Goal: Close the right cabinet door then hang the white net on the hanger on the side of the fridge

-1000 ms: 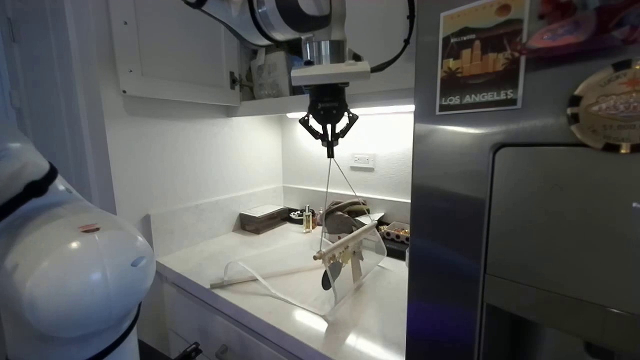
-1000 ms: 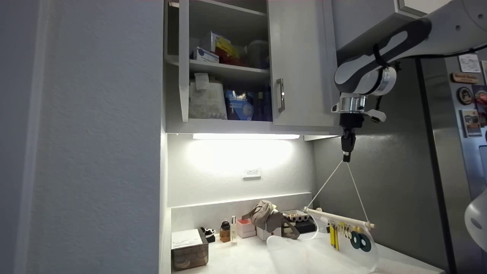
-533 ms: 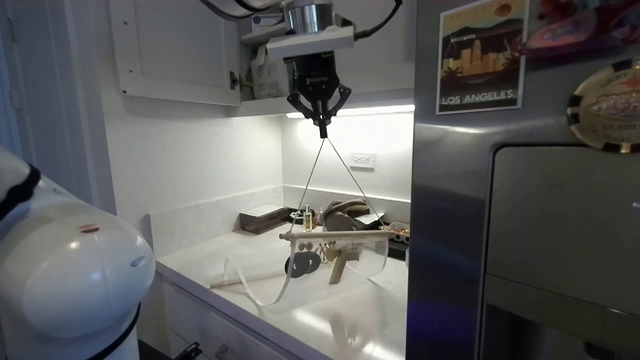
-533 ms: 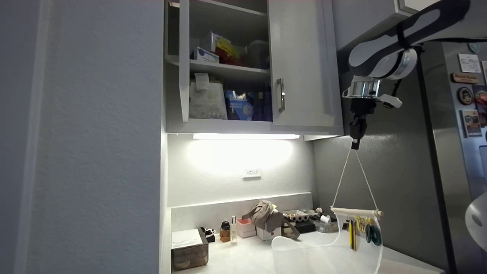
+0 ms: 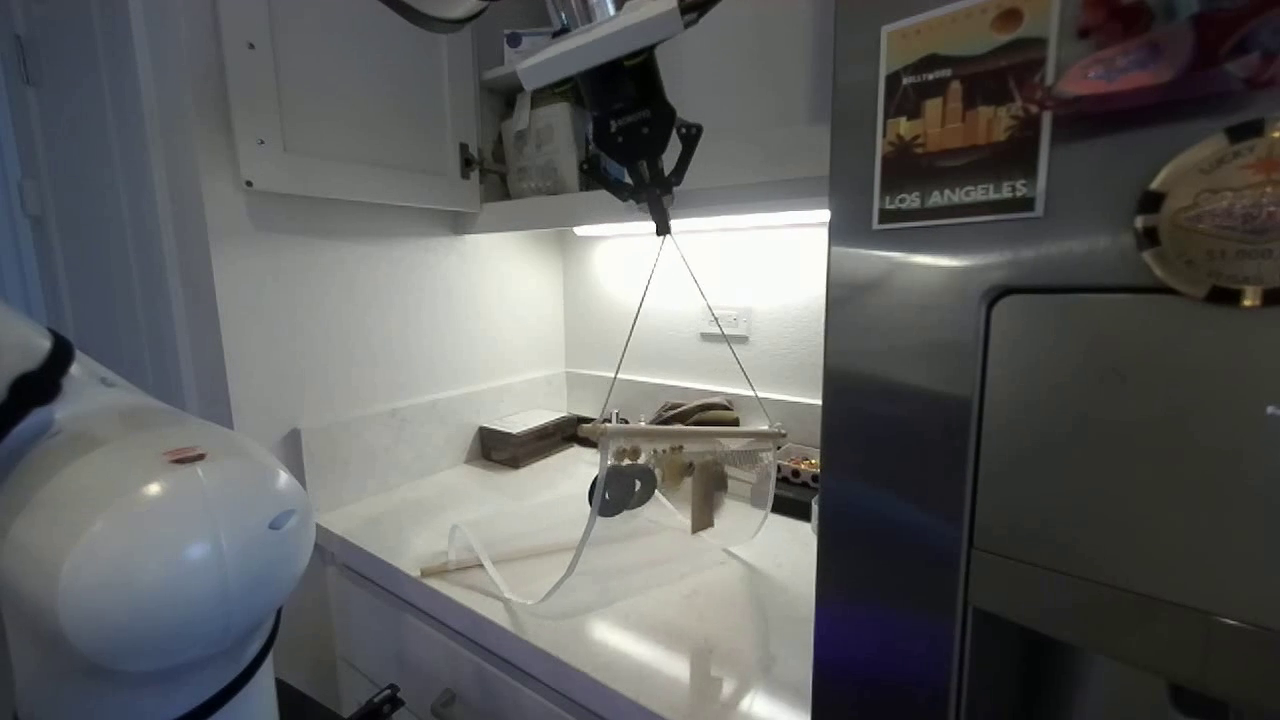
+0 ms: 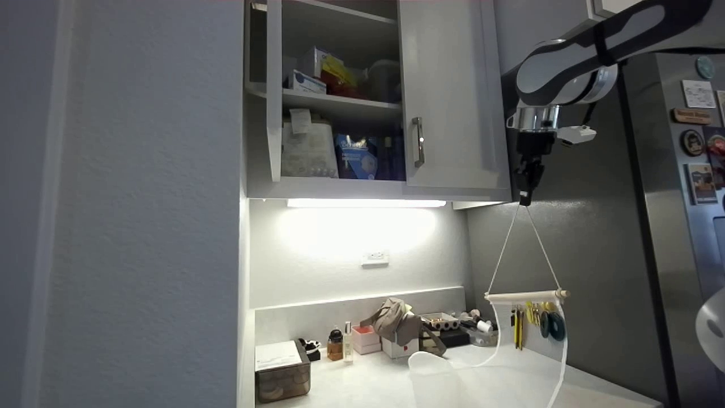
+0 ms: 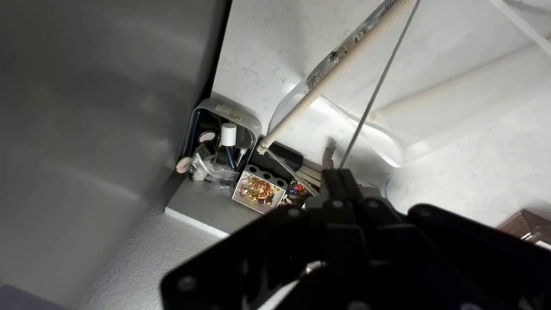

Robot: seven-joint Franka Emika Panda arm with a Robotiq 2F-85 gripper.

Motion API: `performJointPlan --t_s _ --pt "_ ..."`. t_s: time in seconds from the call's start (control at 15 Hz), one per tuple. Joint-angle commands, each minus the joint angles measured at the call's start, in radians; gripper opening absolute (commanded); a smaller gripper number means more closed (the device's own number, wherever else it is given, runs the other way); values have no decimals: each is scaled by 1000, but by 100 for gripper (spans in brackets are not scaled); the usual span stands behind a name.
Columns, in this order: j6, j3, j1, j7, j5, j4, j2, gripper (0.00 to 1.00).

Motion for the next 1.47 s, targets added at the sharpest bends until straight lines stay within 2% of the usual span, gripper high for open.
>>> performJointPlan --t_s 0.0,0.53,1.4 --pt "18 25 14 68 -61 62 23 0" --pt "37 34 -1 129 -179 179 41 0" --pt "51 30 -38 188 -261 367 69 0"
